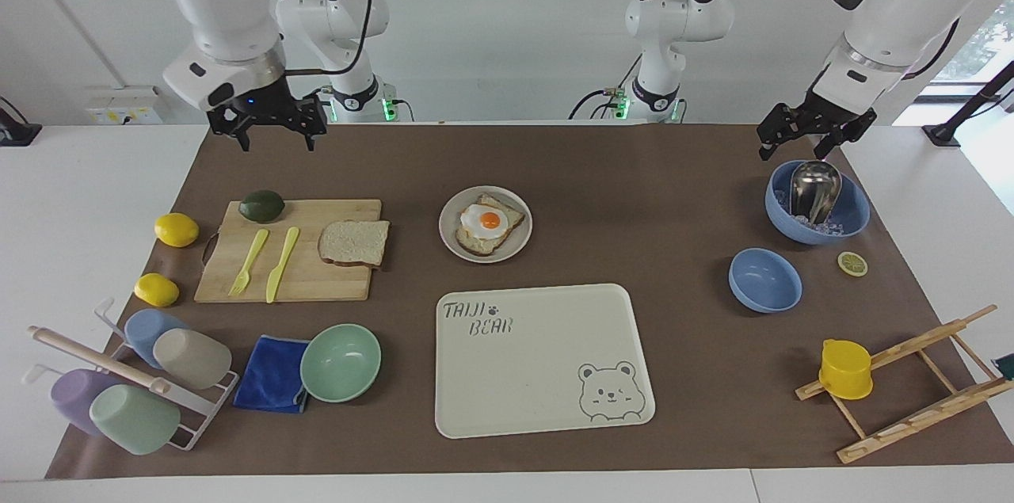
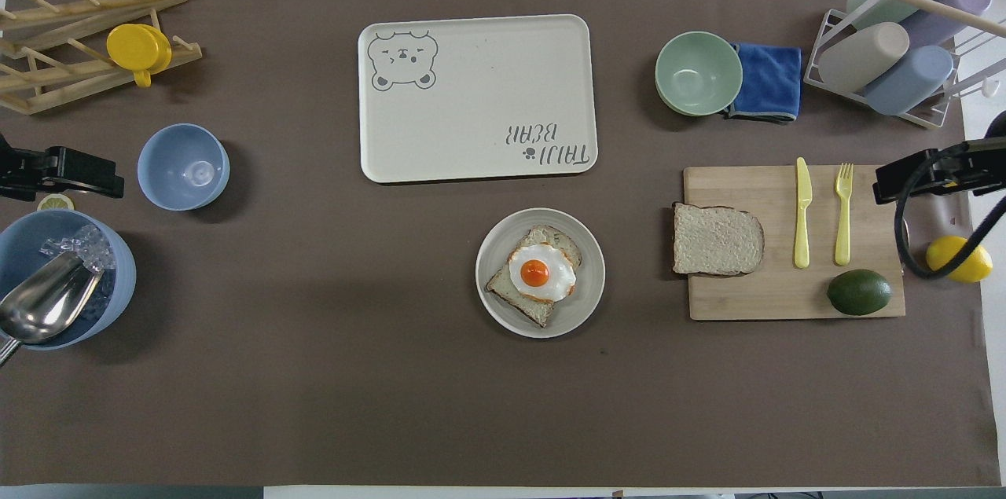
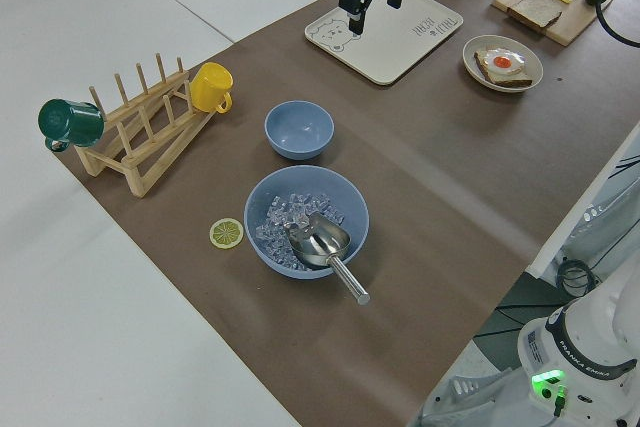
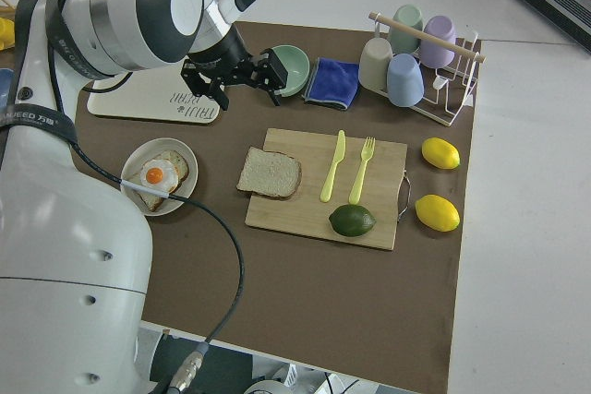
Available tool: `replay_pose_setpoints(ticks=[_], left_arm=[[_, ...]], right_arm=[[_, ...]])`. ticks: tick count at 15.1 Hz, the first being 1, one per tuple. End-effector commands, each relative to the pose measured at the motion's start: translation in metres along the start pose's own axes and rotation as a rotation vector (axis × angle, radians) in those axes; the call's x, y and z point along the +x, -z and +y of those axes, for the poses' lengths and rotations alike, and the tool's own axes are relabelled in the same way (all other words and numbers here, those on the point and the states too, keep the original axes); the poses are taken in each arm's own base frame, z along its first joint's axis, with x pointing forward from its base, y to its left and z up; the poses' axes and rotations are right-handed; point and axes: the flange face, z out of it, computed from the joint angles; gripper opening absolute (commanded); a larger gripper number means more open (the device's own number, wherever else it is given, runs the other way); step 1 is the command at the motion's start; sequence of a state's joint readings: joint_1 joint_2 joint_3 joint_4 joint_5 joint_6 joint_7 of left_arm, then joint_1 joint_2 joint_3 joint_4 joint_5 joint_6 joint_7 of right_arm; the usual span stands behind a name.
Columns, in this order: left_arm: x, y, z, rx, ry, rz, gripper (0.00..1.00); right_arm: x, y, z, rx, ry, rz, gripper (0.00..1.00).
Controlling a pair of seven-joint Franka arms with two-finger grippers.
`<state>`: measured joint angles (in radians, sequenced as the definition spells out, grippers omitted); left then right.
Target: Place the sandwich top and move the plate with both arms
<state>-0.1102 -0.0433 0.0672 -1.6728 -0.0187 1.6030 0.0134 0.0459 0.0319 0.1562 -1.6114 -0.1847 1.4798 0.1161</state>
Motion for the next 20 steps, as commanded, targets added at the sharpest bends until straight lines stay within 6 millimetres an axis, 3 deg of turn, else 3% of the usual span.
replay_pose_setpoints(ticks=[1, 3, 6, 8, 10, 13, 20], left_arm=[[-0.004, 0.004, -0.003, 0.017, -0.006, 0.011, 1.0], [-0.004, 0.004, -0.003, 0.017, -0.006, 0.009, 1.0], [-0.004, 0.004, -0.003, 0.017, -0.006, 0.009, 1.0], [-0.004, 0.005, -0.003, 0.017, -0.006, 0.011, 1.0], [-0.004, 0.004, -0.003, 0.017, -0.006, 0.009, 1.0], [-0.004, 0.004, -0.003, 0.017, -0.006, 0.009, 1.0], [-0.004, 0.005, -0.002, 0.017, -0.007, 0.011, 1.0]], right_arm=[[0.028, -0.047, -0.077, -0.13, -0.062, -0.017, 1.0], [0.04, -0.089, -0.131, -0.183, -0.12, -0.013, 1.0], [0.049, -0.16, -0.171, -0.264, -0.18, 0.018, 1.0], [0.05, -0.193, -0.192, -0.298, -0.229, 0.038, 1.0], [0.043, -0.222, -0.194, -0.298, -0.212, 0.045, 1.0], [0.025, -0.246, -0.199, -0.293, -0.234, 0.057, 1.0], [0.023, -0.266, -0.17, -0.368, -0.136, 0.045, 1.0]])
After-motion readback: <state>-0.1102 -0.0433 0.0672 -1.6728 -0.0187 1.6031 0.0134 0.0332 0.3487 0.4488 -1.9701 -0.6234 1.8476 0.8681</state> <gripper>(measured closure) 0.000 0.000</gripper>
